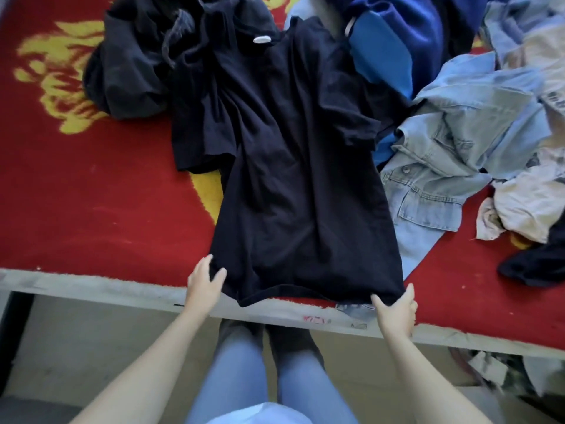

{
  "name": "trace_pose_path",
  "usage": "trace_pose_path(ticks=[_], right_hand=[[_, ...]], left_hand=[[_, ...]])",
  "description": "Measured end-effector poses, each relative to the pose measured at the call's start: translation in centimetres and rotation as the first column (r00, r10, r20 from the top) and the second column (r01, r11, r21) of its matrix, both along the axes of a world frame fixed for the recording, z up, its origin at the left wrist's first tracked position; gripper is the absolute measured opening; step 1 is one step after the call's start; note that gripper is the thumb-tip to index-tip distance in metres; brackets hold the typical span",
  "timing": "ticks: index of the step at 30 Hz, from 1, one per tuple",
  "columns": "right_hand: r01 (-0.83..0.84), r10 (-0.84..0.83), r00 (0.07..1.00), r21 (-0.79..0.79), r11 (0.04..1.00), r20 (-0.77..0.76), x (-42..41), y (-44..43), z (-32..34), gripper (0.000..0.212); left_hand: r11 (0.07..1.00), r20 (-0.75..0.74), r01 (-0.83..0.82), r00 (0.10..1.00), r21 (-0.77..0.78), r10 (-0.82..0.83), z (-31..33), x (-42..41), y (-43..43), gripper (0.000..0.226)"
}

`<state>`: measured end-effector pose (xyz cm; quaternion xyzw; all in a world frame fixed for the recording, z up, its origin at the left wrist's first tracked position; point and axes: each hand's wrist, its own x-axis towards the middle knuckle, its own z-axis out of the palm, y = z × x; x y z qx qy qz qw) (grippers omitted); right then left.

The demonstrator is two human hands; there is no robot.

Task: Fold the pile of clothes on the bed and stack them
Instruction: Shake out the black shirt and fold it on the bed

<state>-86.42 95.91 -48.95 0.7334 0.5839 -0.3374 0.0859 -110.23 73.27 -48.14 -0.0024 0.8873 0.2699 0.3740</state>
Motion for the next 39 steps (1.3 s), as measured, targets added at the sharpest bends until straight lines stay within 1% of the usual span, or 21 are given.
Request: trace_pose_path(ticks=[3,6,9,11,12,14,15,17,19,21,23,25,27,29,30,31,33,34,36,38,39], right_hand=[[-0.083,0.081,0.996,0.056,0.995,0.046,0.0,1.2,-1.1,0.061],[-0.200,0.194,0.979,0.093,0.975,0.070,-0.1,2.4,-1.4,0.024],[-0.253,0.263,0.963,0.140,0.957,-0.063,0.8,3.8,-0.2,0.021],[-0.059,0.094,0.979,0.190,0.980,-0.183,2.5,5.8,0.9,0.021],[0.119,-0.062,0.963,0.210,0.970,-0.263,3.4,7.0,1.8,0.021],[0.447,-0.361,0.841,0.144,0.883,-0.402,5.5,9.5,2.6,0.014],[0.538,-0.458,0.782,0.087,0.838,-0.424,6.4,10.6,2.8,0.011],[0.588,-0.550,0.761,0.008,0.809,-0.345,8.0,11.8,2.2,0.016],[0.496,-0.487,0.848,-0.010,0.868,-0.207,8.5,12.2,1.2,0.014],[0.273,-0.271,0.962,0.048,0.961,-0.041,8.0,12.0,0.2,0.033],[0.012,-0.011,1.000,0.072,0.997,-0.023,6.2,11.3,0.0,0.043],[-0.285,0.285,0.958,0.042,0.958,-0.012,4.3,10.1,-0.1,0.058],[-0.492,0.497,0.865,-0.077,0.867,0.073,3.4,9.0,-0.8,0.070],[-0.565,0.583,0.790,-0.144,0.813,0.193,3.4,8.1,-1.4,0.071],[-0.596,0.605,0.746,-0.127,0.793,0.279,3.5,8.0,-1.3,0.067],[-0.628,0.617,0.702,-0.099,0.772,0.356,3.6,8.2,-1.4,0.057],[-0.643,0.598,0.681,-0.044,0.764,0.422,4.3,9.0,-1.2,0.031],[-0.640,0.592,0.683,-0.041,0.767,0.428,4.8,9.4,-1.2,0.024],[-0.646,0.602,0.703,-0.014,0.763,0.379,6.0,10.0,-1.1,0.017],[-0.620,0.583,0.772,0.099,0.779,0.253,6.7,10.3,-0.9,0.006],[-0.609,0.583,0.791,0.136,0.782,0.187,6.8,10.3,-0.7,0.006]], left_hand=[[0.996,0.102,-0.094,0.991,0.012,0.092,-1.2,-1.7,0.2,0.060],[0.977,0.206,-0.204,0.960,0.054,0.189,-0.7,-1.9,2.1,0.035],[0.981,0.175,-0.182,0.970,0.073,0.167,0.8,-0.9,4.1,0.017],[0.972,0.191,-0.191,0.968,0.134,0.164,2.1,0.3,5.2,0.009],[0.968,0.218,-0.183,0.965,0.169,0.144,2.6,1.1,5.7,0.003],[0.964,0.288,-0.176,0.951,0.201,0.114,3.5,2.6,7.1,0.019],[0.964,0.325,-0.188,0.938,0.186,0.120,3.6,3.3,7.8,0.027],[0.965,0.343,-0.227,0.924,0.132,0.170,2.5,4.1,8.5,0.030],[0.971,0.263,-0.232,0.942,0.065,0.207,0.6,4.3,8.7,0.021],[0.983,0.149,-0.185,0.971,-0.011,0.185,-1.2,4.2,8.4,0.036],[0.993,0.112,-0.118,0.987,0.012,0.116,-2.0,4.3,8.1,0.054],[0.994,0.164,0.002,0.986,0.109,-0.020,-1.9,4.9,8.2,0.064],[0.982,0.248,0.075,0.962,0.176,-0.118,-1.6,6.1,8.3,0.072],[0.984,0.239,0.035,0.968,0.176,-0.077,-1.9,7.2,8.2,0.076],[0.983,0.223,-0.042,0.975,0.177,0.001,-2.1,7.6,8.1,0.070],[0.969,0.236,-0.146,0.967,0.199,0.098,-1.9,7.8,8.2,0.060],[0.912,0.328,-0.321,0.916,0.256,0.230,-1.5,7.8,8.3,0.036],[0.897,0.344,-0.353,0.904,0.266,0.254,-1.3,7.7,8.2,0.028],[0.903,0.299,-0.331,0.922,0.275,0.247,-1.0,7.2,7.4,0.017],[0.937,0.221,-0.228,0.960,0.266,0.171,-0.7,6.4,6.6,0.009],[0.952,0.179,-0.159,0.977,0.262,0.114,-0.5,6.1,6.3,0.014]])
